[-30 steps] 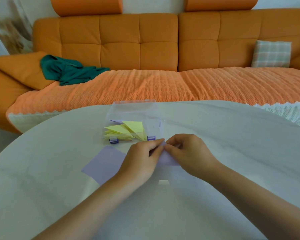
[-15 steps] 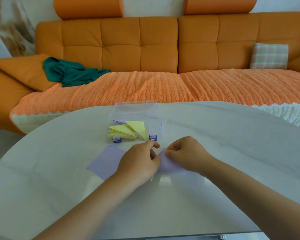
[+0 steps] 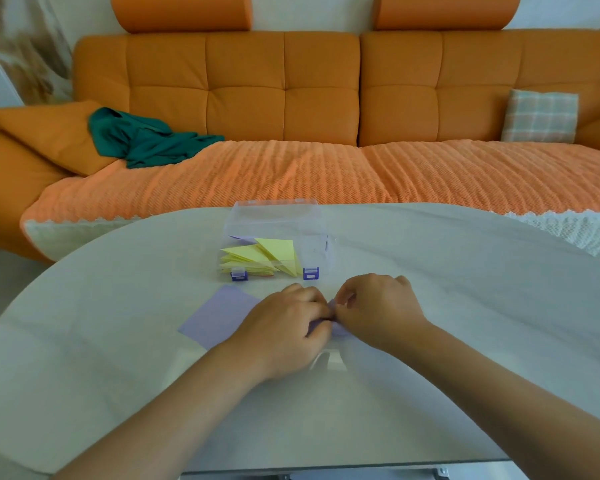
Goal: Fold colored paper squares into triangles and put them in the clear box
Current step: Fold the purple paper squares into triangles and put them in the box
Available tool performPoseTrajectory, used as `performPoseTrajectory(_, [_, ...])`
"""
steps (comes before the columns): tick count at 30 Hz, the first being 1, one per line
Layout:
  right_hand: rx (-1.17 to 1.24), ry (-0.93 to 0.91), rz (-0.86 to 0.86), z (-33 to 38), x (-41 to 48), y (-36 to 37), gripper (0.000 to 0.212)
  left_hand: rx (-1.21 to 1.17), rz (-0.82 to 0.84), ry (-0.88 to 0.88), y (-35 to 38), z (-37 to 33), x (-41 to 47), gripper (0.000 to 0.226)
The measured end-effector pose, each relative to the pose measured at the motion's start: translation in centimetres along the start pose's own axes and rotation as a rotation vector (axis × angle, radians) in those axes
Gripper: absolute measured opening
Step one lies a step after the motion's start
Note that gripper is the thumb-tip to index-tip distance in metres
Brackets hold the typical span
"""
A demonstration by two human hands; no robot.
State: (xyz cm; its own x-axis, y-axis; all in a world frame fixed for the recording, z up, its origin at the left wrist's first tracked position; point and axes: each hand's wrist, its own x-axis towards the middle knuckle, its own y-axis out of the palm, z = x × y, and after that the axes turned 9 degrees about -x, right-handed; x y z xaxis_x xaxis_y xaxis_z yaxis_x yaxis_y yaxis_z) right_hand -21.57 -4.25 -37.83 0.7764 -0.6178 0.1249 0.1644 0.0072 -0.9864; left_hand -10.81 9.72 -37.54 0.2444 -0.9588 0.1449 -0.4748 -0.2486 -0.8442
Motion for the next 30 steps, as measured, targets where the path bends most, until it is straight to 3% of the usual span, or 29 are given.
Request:
performPoseTrajectory(5, [-0.076, -0.229, -0.066, -1.0, 0.0, -0.5, 0.024, 0.0, 0.011, 0.011, 0.0, 0.0, 0.0, 0.031])
performPoseTrajectory(10, [-0.173, -0.261, 0.085, -0.7, 0.0, -1.3, 0.063, 0.088, -0.005, 0.095, 0.0, 0.0, -0.3, 0.032])
performPoseTrajectory(16, [-0.139, -0.179, 0.08, -0.7, 0.3, -0.9, 0.028, 0.256, 0.028, 0.209, 0.0, -0.6, -1.1, 0.041])
performPoseTrajectory(25, [-0.086, -0.128, 0.084, -0.7, 0.1, -0.8, 0.023, 0.287, 0.027, 0.193, 1.2, -1.7, -3.2, 0.042])
performPoseTrajectory(30, [-0.071, -0.136, 0.065, -0.7, -0.1, -0.8, 0.022, 0.236, 0.027, 0.099, 2.3, -2.1, -4.2, 0.045])
